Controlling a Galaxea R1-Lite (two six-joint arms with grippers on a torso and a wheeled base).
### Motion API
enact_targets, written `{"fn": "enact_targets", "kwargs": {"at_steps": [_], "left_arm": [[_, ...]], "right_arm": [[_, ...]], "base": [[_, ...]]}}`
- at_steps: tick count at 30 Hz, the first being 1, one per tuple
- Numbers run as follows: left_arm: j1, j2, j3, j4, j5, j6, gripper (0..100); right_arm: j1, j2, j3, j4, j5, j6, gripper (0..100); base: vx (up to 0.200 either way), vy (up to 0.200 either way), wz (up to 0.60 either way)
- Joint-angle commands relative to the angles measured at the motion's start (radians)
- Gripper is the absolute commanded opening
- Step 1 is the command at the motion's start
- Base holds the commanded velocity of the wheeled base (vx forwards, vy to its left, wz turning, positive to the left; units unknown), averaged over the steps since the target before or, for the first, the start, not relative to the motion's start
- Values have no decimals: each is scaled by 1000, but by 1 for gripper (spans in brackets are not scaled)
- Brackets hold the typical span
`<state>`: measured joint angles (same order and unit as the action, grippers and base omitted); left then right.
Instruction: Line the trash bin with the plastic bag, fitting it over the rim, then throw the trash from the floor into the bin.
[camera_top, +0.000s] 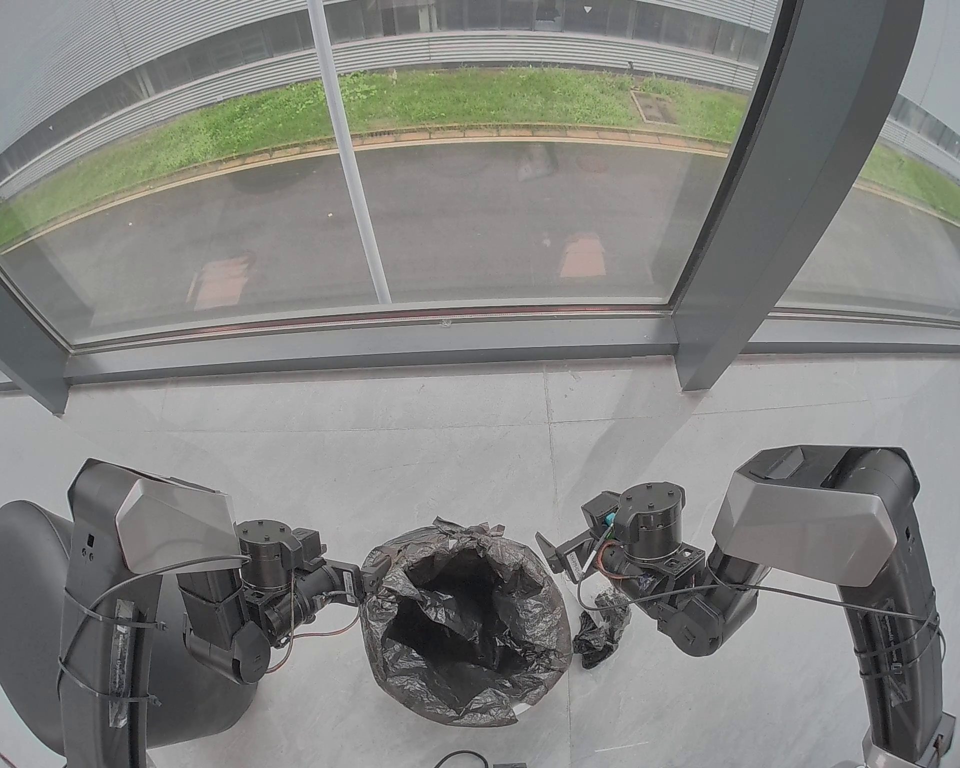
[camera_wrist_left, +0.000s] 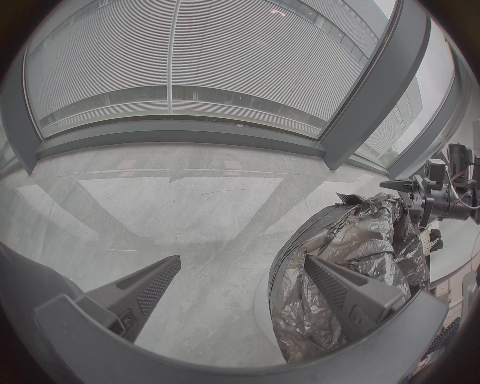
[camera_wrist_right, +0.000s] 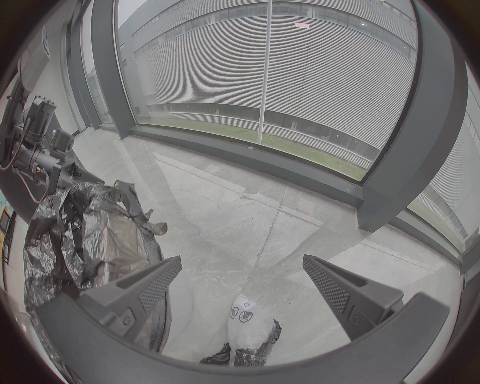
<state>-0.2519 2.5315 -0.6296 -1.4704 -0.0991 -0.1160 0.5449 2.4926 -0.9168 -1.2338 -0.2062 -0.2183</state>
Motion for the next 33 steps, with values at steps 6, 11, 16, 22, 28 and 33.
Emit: {"fn": "enact_targets", "kwargs": {"at_steps": [6,11,16,22,28,33], "left_arm": [[-7,13,1,-1,9,1,100],[2,-74,22,-13,15,-7,100],[2,-270,100,-14,15,-8,100],[-40,-562,246,5,41,-4,100],[-35,-701,376,2,95,9,100],[-33,-634,380,-7,99,2,100]], "right_arm": [[-5,-40,19,-42,-7,59,100],[6,-107,70,-82,-7,82,100],[18,-152,107,-104,-6,108,100],[20,-156,130,-157,-2,120,100],[13,-156,127,-162,2,122,100],[18,-161,138,-164,2,123,100]], "base": [[0,0,0],[0,0,0],[0,0,0],[0,0,0],[0,0,0],[0,0,0]]}}
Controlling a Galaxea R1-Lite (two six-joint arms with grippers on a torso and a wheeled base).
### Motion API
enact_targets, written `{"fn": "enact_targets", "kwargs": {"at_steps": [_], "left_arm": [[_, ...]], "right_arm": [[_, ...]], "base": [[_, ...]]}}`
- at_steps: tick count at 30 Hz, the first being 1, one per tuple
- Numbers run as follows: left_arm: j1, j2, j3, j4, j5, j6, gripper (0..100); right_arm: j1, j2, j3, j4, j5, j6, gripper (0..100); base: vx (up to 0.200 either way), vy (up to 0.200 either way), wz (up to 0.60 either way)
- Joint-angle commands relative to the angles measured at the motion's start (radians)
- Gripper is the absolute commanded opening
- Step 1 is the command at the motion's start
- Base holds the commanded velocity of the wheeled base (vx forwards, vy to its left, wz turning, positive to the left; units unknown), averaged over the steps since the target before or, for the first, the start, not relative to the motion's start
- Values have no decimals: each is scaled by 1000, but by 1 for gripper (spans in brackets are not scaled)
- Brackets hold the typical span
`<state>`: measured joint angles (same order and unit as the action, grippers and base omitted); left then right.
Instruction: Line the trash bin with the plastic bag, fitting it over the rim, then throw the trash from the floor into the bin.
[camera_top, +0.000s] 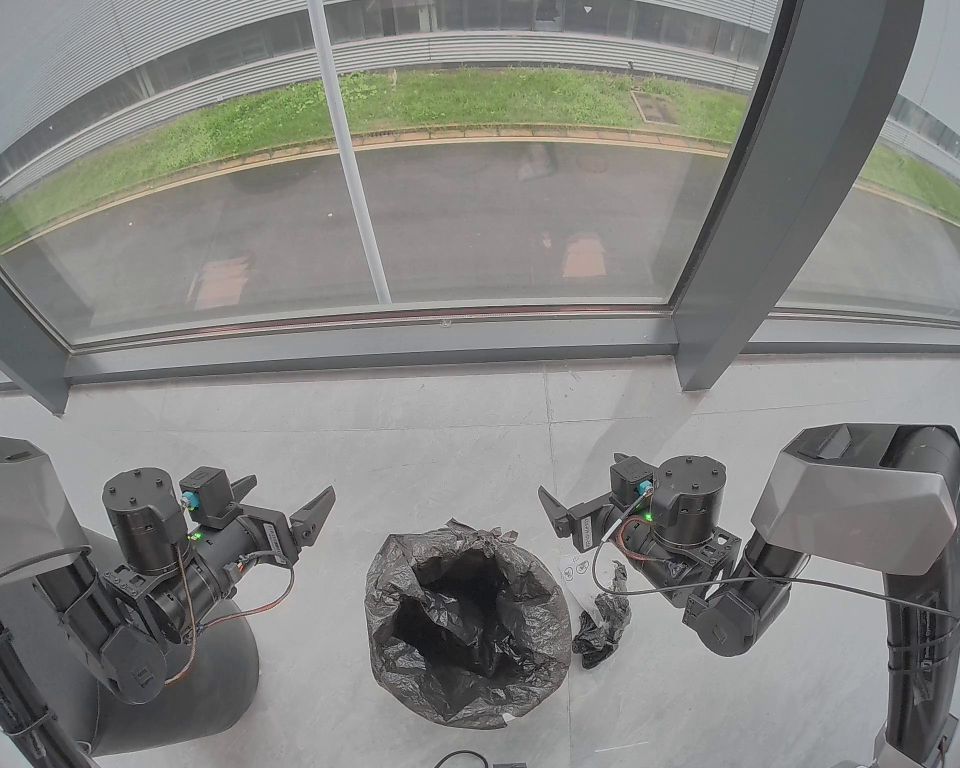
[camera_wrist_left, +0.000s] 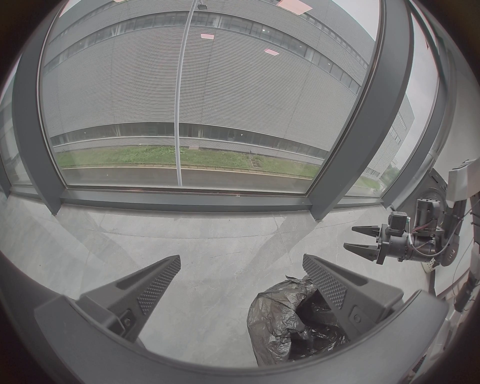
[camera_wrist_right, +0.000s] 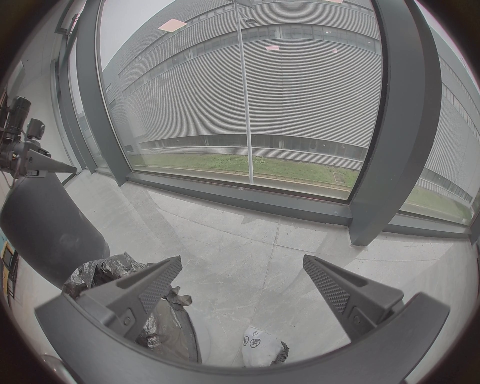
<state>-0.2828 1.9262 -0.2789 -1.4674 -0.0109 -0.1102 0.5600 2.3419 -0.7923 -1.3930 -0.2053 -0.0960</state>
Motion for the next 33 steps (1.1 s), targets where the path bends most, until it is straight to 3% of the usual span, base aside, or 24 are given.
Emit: {"fn": "enact_targets", "kwargs": {"at_steps": [1,5,13,22,27,33], "left_arm": [[-3,-9,26,-14,11,-6,100],[-15,54,27,-47,9,-3,100],[-150,224,66,-90,49,37,100],[-319,255,-14,-88,55,-88,100],[-326,364,-42,-90,117,-25,100],[-332,409,-78,-88,115,-68,100]], "right_arm": [[3,-10,16,-4,1,1,100],[3,-7,16,-4,3,1,100],[3,16,8,-4,3,1,100],[3,23,5,-4,3,1,100],[5,23,5,-4,3,2,100],[5,31,4,-12,3,1,100]], "base": [[0,0,0],[0,0,0],[0,0,0],[0,0,0],[0,0,0],[0,0,0]]}}
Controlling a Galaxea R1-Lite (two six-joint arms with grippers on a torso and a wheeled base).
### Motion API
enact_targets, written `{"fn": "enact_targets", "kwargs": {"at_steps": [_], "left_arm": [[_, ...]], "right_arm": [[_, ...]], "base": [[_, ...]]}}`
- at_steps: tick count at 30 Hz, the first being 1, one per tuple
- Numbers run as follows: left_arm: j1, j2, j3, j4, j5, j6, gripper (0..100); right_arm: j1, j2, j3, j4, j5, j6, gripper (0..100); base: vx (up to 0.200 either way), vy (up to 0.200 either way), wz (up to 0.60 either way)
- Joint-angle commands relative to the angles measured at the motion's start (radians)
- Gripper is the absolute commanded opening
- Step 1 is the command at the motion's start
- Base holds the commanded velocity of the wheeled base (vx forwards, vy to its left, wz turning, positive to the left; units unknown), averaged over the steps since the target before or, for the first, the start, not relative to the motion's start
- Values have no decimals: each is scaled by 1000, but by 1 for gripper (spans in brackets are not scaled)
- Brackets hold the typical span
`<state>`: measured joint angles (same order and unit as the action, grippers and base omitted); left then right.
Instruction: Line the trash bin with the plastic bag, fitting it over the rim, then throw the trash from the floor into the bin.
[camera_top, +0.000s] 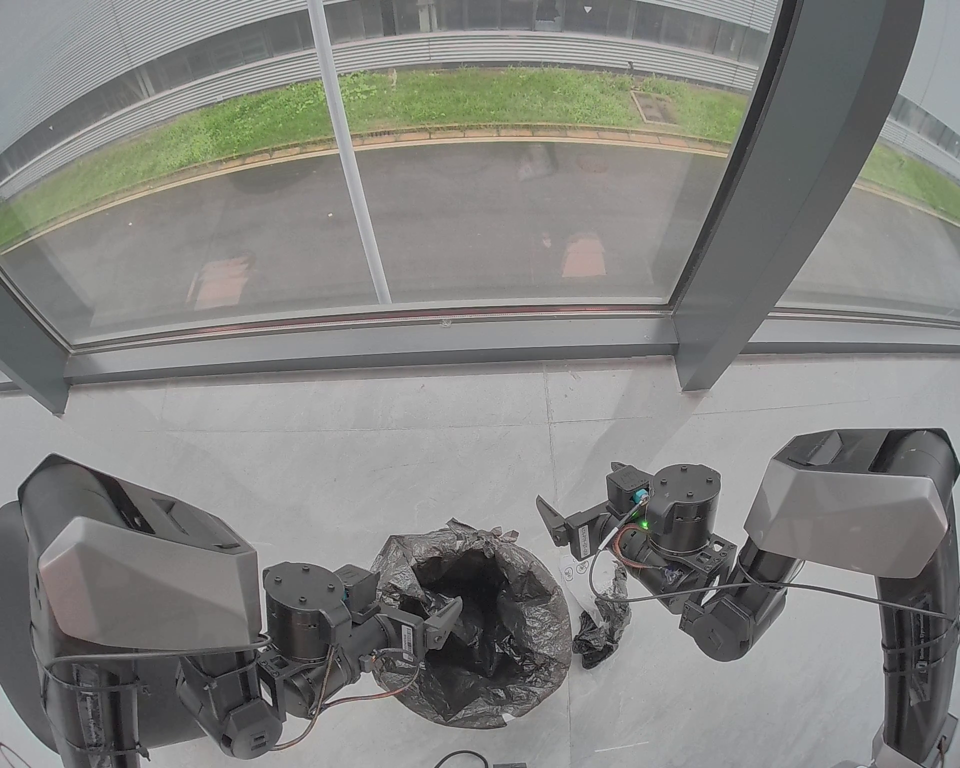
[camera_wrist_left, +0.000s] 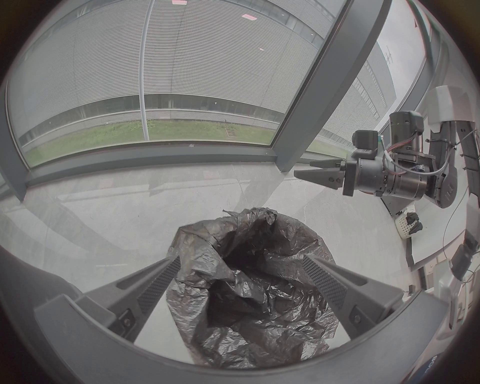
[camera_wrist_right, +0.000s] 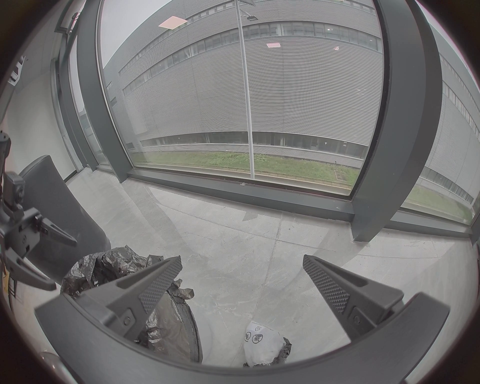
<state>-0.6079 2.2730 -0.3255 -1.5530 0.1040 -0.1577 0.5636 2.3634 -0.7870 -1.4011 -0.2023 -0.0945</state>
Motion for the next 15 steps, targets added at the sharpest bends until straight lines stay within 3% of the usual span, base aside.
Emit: {"fn": "enact_targets", "kwargs": {"at_steps": [1,7,11,15], "left_arm": [[-12,66,-47,-2,0,-34,100],[-35,74,-84,-2,-4,-83,100],[-32,102,-98,-2,-73,-125,100],[-21,138,-129,-2,-73,-125,100]], "right_arm": [[1,11,-1,-4,0,-1,100],[1,22,-1,-6,0,-1,100],[1,33,-6,-18,-2,-4,100],[1,34,-6,-18,0,-4,100]], "base": [[0,0,0],[0,0,0],[0,0,0],[0,0,0]]}}
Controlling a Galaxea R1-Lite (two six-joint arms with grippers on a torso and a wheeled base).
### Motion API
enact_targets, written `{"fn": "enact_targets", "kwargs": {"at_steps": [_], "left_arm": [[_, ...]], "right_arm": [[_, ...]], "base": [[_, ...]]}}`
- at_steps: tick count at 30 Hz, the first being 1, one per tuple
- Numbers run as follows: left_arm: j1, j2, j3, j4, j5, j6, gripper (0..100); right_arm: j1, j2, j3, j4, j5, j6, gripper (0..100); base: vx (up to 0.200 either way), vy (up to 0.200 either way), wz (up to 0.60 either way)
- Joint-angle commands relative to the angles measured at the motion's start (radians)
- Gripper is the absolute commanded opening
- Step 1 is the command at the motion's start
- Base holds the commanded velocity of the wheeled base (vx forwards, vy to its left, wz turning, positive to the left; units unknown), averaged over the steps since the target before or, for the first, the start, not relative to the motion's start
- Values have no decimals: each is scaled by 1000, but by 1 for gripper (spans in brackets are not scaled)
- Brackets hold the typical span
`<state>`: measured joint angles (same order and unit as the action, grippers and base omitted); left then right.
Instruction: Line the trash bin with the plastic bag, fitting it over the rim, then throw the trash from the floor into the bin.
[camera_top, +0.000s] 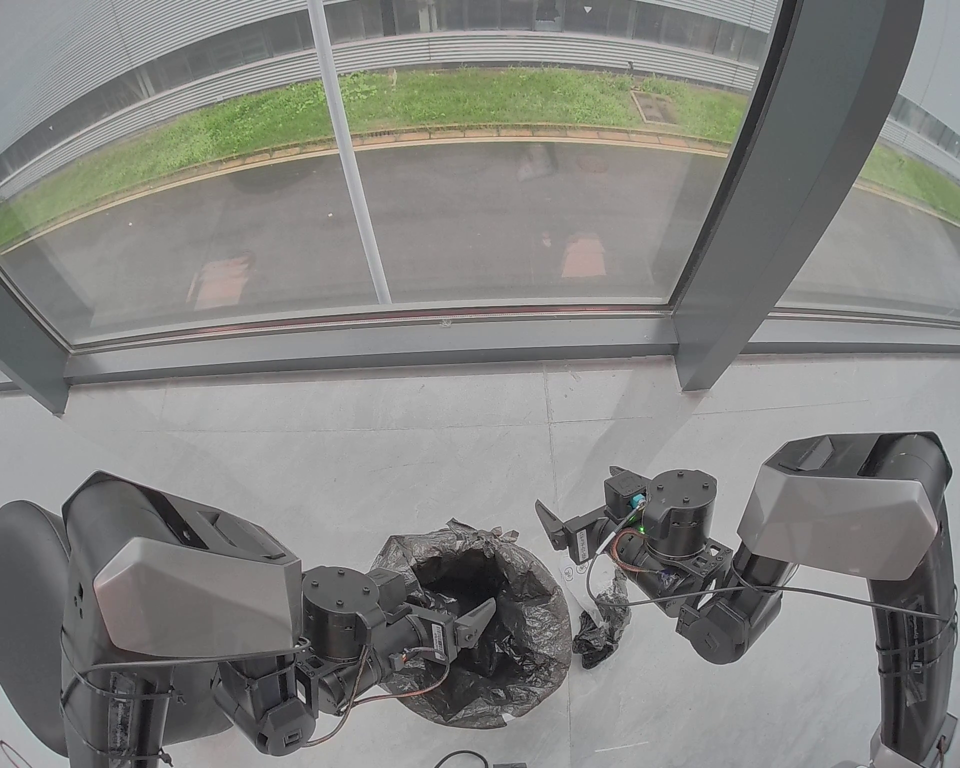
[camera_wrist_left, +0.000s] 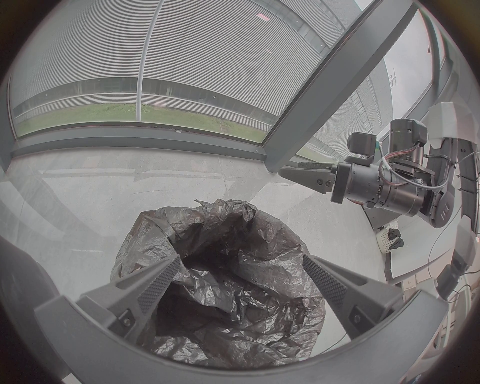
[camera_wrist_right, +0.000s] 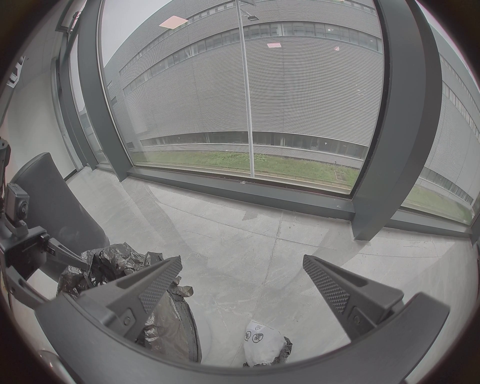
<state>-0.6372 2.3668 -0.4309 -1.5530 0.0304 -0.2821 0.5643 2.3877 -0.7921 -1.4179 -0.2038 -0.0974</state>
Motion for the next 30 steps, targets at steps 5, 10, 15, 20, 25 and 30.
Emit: {"fn": "enact_targets", "kwargs": {"at_steps": [5,10,15,20,25,30], "left_arm": [[30,106,-68,-2,9,23,100],[30,129,-86,-2,26,43,100],[28,143,-95,-2,36,55,100],[28,152,-108,-2,51,61,100],[28,167,-121,-2,82,95,100],[2,118,-100,-2,80,89,100]], "right_arm": [[0,10,-1,-1,1,-1,100],[0,13,-1,-1,1,-1,100],[0,16,-1,-3,1,-1,100],[-1,22,-1,-27,1,-2,100],[0,24,-1,-29,1,-2,100],[0,24,-1,-29,1,-4,100]], "base": [[0,0,0],[0,0,0],[0,0,0],[0,0,0],[0,0,0],[0,0,0]]}}
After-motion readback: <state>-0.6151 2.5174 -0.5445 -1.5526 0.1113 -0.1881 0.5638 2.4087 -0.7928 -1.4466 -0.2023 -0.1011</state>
